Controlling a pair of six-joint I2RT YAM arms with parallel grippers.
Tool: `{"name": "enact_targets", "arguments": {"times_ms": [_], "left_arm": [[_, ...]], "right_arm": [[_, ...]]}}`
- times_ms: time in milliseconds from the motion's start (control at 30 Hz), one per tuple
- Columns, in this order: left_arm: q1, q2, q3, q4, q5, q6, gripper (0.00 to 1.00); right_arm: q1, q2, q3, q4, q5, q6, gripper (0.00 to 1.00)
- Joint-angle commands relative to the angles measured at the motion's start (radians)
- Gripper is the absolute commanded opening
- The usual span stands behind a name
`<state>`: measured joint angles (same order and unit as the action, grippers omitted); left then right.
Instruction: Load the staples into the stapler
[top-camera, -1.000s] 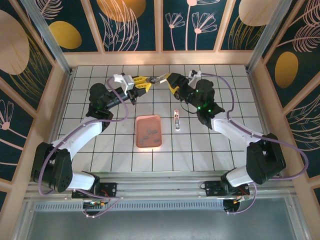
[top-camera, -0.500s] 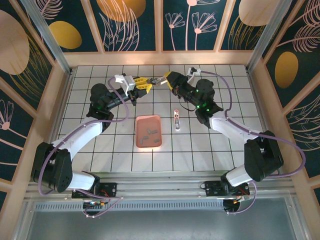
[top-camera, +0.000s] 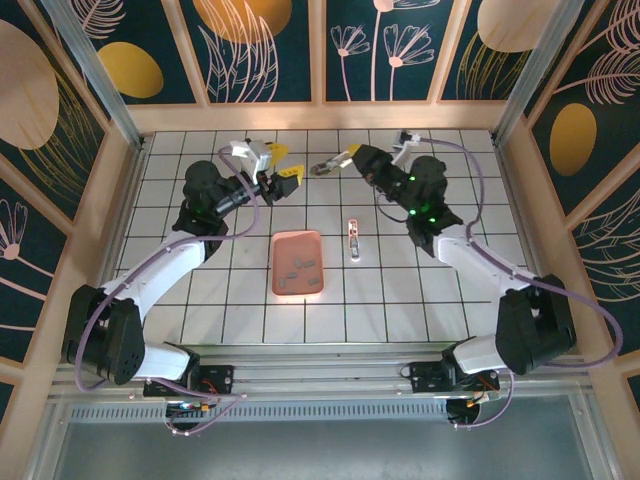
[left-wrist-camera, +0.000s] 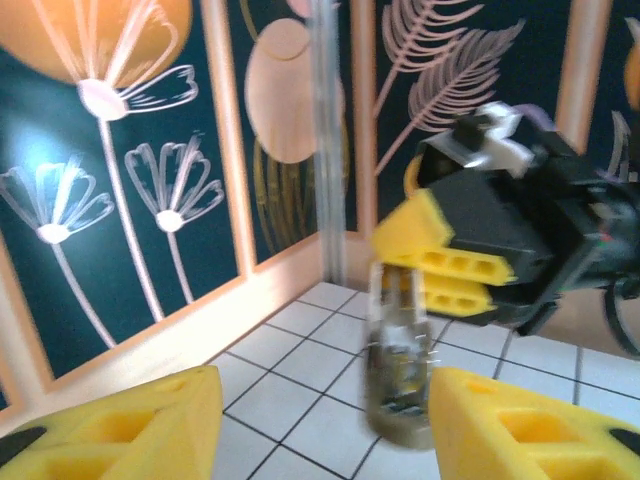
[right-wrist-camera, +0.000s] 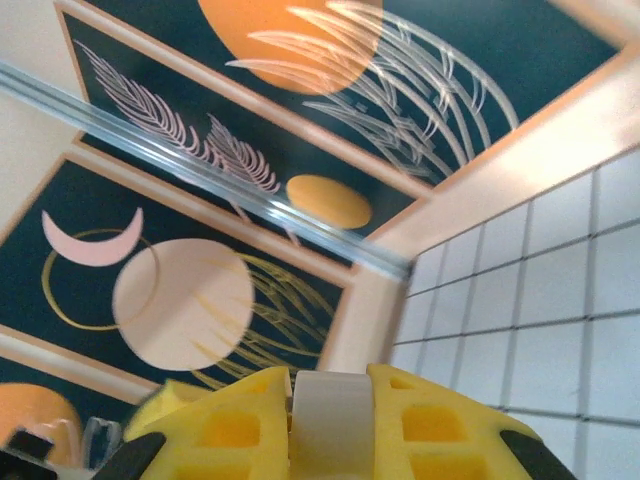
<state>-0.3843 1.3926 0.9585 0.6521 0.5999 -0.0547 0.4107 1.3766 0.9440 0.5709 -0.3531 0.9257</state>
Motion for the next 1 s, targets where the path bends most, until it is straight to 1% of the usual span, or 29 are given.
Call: {"name": "enact_targets", "arguments": {"times_ms": [0,67,133,167,267,367,433,533,700,867,967], "left_arm": [[0.004,0.012,0.065,-0.100,-0.100,-0.088,0.61],[0.004,0.017,0.067,-0.113,-0.128,-0.125,0.62],[0.004,0.018,0.059,-0.116,-0.167,-0.158,0.64],[0.004,0.017,0.053,-0.124,-0.193,-0.164,0.64],[0.004,0.014,0.043,-0.174,-0.272,-0.170,0.63],[0.004,0.018,0.039,-0.228,-0.261,-0.118,0.62],[0.004,0.019,0.032,-0.259,-0.268,-0.088,0.62],[0.004,0.024,0.024,-0.275,-0.272,-0.061,0.62],[0.004,0.071,0.065,-0.336,-0.283,-0.038,0.62],[0.004,0.111,0.082,-0.314,-0.291,-0.027,0.61],[0.004,0.146,0.120,-0.335,-0.299,-0.033,0.61]], "right_arm": [[-0.092,-0.068,-0.047,-0.030,-0.173,-0.253,0.05],[-0.153,-0.084,-0.060,-0.077,-0.290,-0.397,0.04],[-0.204,-0.095,-0.059,-0.165,-0.400,-0.592,0.04],[-0.228,-0.096,-0.054,-0.229,-0.458,-0.718,0.04],[-0.279,-0.082,-0.026,-0.452,-0.544,-1.035,0.04],[-0.322,-0.041,-0.012,-0.626,-0.662,-1.324,0.04],[-0.339,-0.002,-0.006,-0.701,-0.707,-1.462,0.05],[-0.345,0.077,0.025,-0.822,-0.739,-1.668,0.05],[-0.340,0.247,0.121,-1.024,-0.795,-1.945,0.05],[-0.331,0.431,0.274,-1.290,-0.748,-2.226,0.05],[-0.326,0.516,0.344,-1.367,-0.736,-2.333,0.05]]}}
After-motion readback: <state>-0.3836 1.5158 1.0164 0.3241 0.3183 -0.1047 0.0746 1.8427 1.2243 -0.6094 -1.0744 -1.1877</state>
